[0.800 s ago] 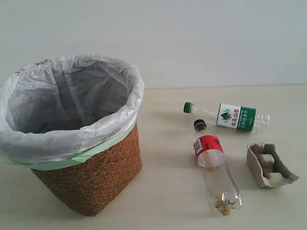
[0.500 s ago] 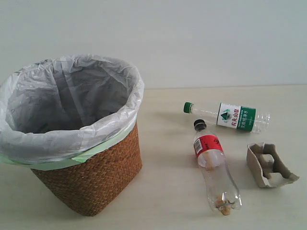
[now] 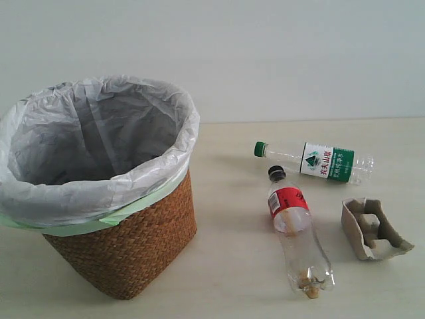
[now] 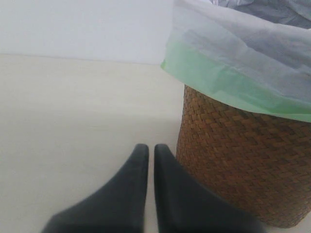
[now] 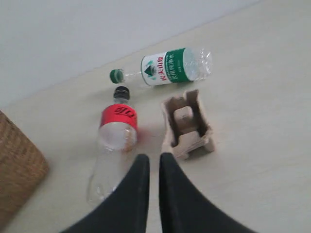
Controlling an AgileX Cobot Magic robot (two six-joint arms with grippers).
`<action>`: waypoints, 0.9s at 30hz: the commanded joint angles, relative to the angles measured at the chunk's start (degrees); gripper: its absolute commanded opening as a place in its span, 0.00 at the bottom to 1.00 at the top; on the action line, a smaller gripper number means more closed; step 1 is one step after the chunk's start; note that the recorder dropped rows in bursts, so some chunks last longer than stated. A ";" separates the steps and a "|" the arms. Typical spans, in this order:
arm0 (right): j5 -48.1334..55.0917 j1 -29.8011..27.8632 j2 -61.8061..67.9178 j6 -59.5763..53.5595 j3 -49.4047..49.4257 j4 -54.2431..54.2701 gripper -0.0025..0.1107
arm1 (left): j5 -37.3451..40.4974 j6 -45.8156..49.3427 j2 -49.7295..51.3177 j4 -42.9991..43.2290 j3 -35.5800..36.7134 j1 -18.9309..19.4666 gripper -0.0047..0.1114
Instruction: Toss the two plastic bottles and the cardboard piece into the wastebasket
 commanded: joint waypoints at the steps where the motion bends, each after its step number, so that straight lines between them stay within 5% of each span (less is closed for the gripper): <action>1: -0.75 -0.23 -0.29 5.85 -0.03 9.11 0.06 | -0.18 -0.29 -0.19 0.17 0.23 0.04 0.07; 16: -2.33 -0.23 -0.29 5.95 -0.03 9.24 0.06 | -0.18 -0.29 -0.19 0.17 0.23 0.04 0.07; 27: -14.55 -0.23 -0.29 8.27 -0.03 16.95 0.06 | -0.18 -0.29 -0.19 0.17 0.23 0.04 0.07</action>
